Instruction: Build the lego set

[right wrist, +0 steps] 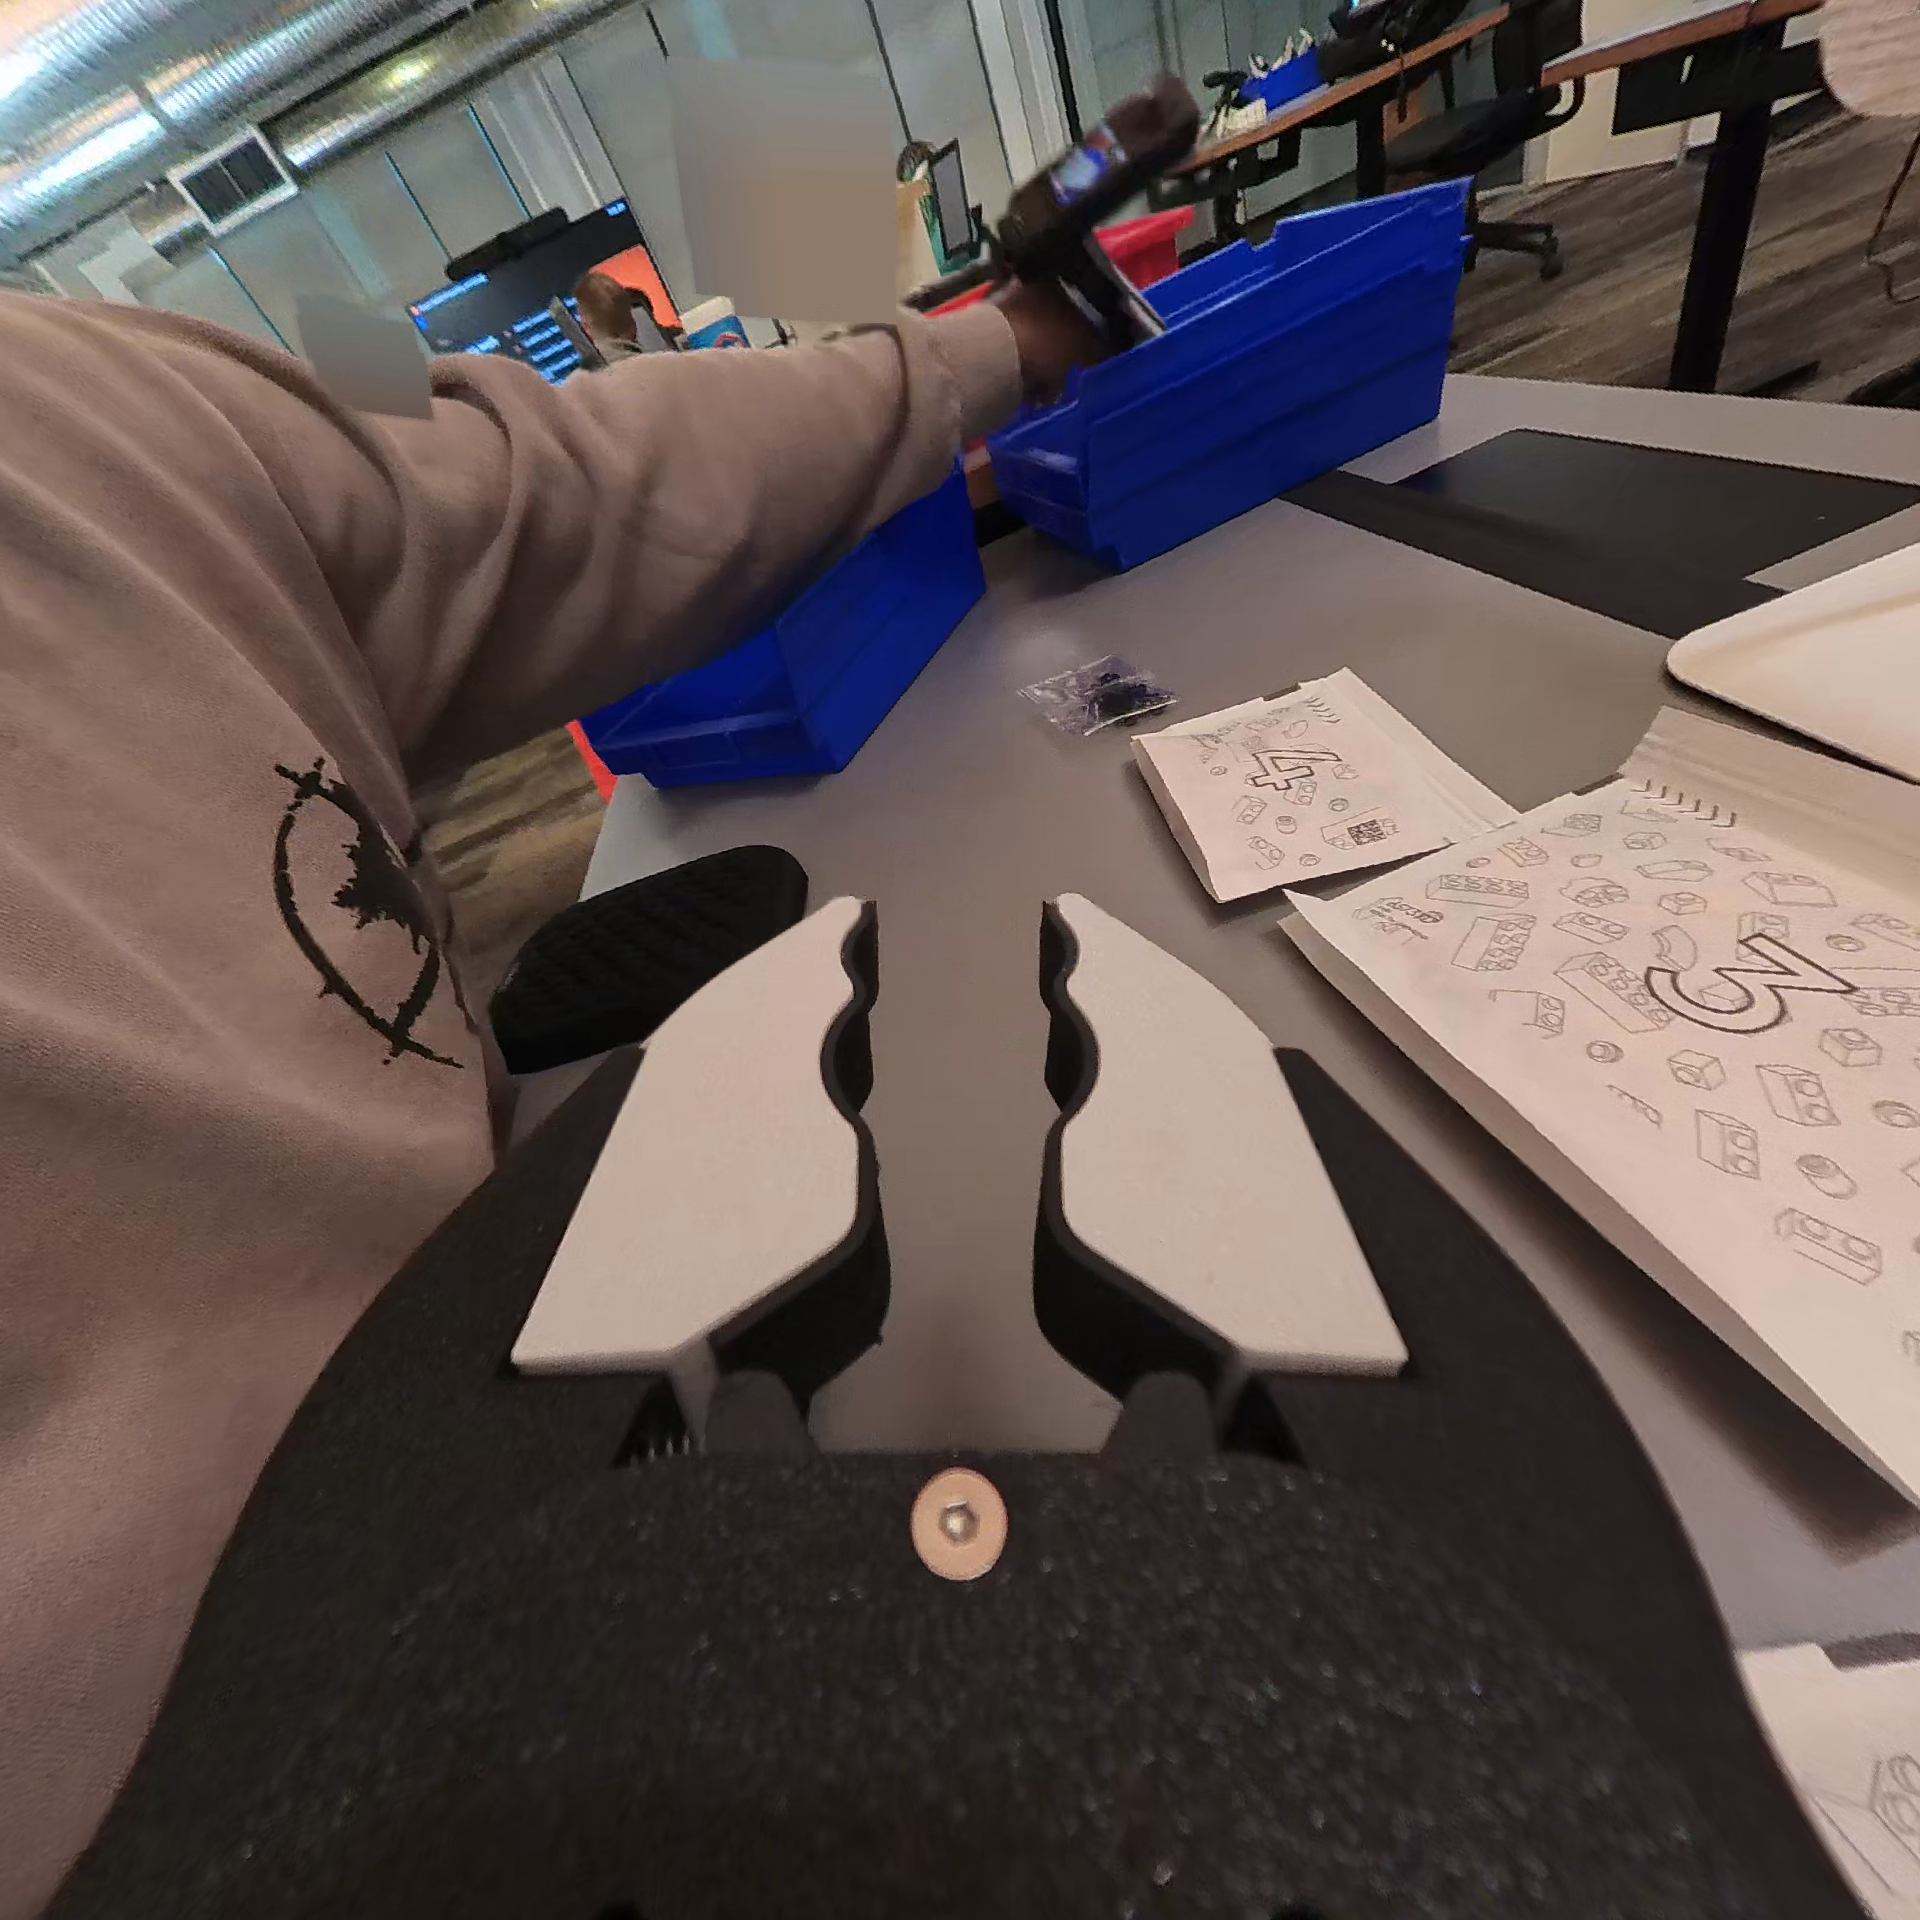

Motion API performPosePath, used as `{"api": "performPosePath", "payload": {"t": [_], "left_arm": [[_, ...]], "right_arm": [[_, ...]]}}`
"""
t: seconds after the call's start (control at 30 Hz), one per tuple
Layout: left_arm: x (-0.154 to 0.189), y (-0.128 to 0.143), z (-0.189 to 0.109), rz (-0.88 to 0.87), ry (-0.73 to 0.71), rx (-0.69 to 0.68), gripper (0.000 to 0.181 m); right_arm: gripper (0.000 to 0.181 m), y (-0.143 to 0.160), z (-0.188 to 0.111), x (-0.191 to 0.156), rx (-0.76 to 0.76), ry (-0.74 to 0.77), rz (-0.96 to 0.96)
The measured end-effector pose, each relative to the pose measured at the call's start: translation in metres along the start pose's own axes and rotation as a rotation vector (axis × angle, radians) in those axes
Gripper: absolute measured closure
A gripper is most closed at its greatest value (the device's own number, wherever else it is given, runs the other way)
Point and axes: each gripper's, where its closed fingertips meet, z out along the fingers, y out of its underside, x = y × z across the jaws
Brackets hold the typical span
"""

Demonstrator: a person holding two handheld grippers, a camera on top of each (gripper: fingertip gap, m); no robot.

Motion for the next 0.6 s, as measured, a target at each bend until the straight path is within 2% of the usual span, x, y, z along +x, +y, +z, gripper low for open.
{"api": "performPosePath", "payload": {"t": [0.07,0.13,0.2,0.27,0.37,0.43,0.5,0.6], "left_arm": [[-0.015,-0.029,-0.037,-0.042,-0.045,0.155,0.173],[-0.006,-0.055,-0.083,-0.079,0.02,0.292,0.172],[0.026,-0.074,-0.136,-0.069,0.147,0.405,0.171],[0.072,-0.079,-0.185,-0.009,0.271,0.483,0.168],[0.155,-0.067,-0.243,0.11,0.477,0.539,0.156],[0.212,-0.052,-0.269,0.179,0.634,0.531,0.151],[0.261,-0.031,-0.278,0.273,0.747,0.466,0.143],[0.311,-0.01,-0.268,0.37,0.835,0.353,0.142]], "right_arm": [[0.152,0.0,-0.005,0.0,-0.008,0.033,-0.032],[0.151,-0.001,-0.011,-0.001,0.0,0.054,-0.05],[0.15,0.0,-0.017,-0.002,0.011,0.069,-0.055],[0.15,0.0,-0.024,-0.002,0.03,0.088,-0.06],[0.15,0.0,-0.035,0.001,0.053,0.131,-0.069],[0.149,0.001,-0.043,0.002,0.065,0.143,-0.07],[0.149,0.001,-0.05,0.0,0.079,0.135,-0.054],[0.149,0.001,-0.059,-0.002,0.102,0.134,-0.042]]}}
